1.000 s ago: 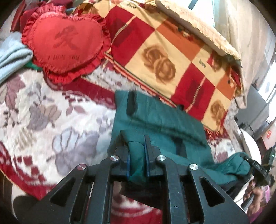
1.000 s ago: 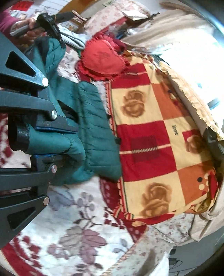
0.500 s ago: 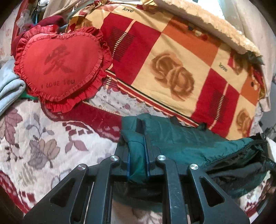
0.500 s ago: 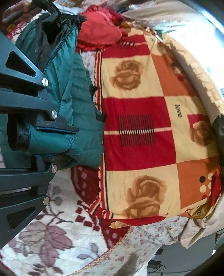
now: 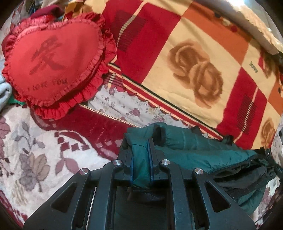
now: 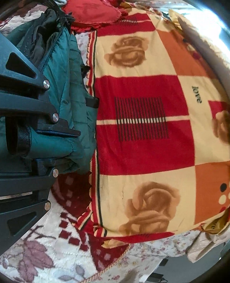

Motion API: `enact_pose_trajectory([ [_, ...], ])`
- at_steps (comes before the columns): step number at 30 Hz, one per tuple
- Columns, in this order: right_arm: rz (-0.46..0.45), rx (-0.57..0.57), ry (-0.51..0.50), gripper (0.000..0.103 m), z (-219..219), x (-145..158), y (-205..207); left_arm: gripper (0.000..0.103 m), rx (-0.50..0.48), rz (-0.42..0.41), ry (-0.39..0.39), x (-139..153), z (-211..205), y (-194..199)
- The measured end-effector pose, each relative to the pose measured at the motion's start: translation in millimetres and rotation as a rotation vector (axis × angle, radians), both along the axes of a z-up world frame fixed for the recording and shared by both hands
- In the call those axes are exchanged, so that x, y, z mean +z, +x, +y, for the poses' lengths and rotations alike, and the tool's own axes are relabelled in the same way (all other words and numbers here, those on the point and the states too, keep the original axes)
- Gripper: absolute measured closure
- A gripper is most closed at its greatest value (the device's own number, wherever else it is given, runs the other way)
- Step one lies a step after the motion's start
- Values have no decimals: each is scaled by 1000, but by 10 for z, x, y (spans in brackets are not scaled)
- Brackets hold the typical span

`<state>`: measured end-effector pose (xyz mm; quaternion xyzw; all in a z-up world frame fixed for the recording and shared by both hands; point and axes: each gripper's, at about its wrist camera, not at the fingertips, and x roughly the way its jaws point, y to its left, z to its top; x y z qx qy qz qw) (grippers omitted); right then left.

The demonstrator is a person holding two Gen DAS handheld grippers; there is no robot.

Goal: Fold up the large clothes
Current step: 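Lift the hem with both grippers and fold it toward the collar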

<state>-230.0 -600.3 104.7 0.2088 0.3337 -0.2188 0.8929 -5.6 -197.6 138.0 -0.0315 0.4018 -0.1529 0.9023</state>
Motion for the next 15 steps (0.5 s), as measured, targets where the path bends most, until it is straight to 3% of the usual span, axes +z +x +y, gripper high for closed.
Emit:
enact_pose_trajectory([
  [9, 47, -67, 49, 86, -155, -409, 396, 90, 32, 52, 42, -381, -265, 354],
  [12, 54, -82, 97, 79, -219, -553, 479, 88, 36, 76, -21, -467, -245, 435],
  [15, 3, -80, 145, 72, -287, -514, 439, 83, 22, 126, -122, -479, -148, 525],
])
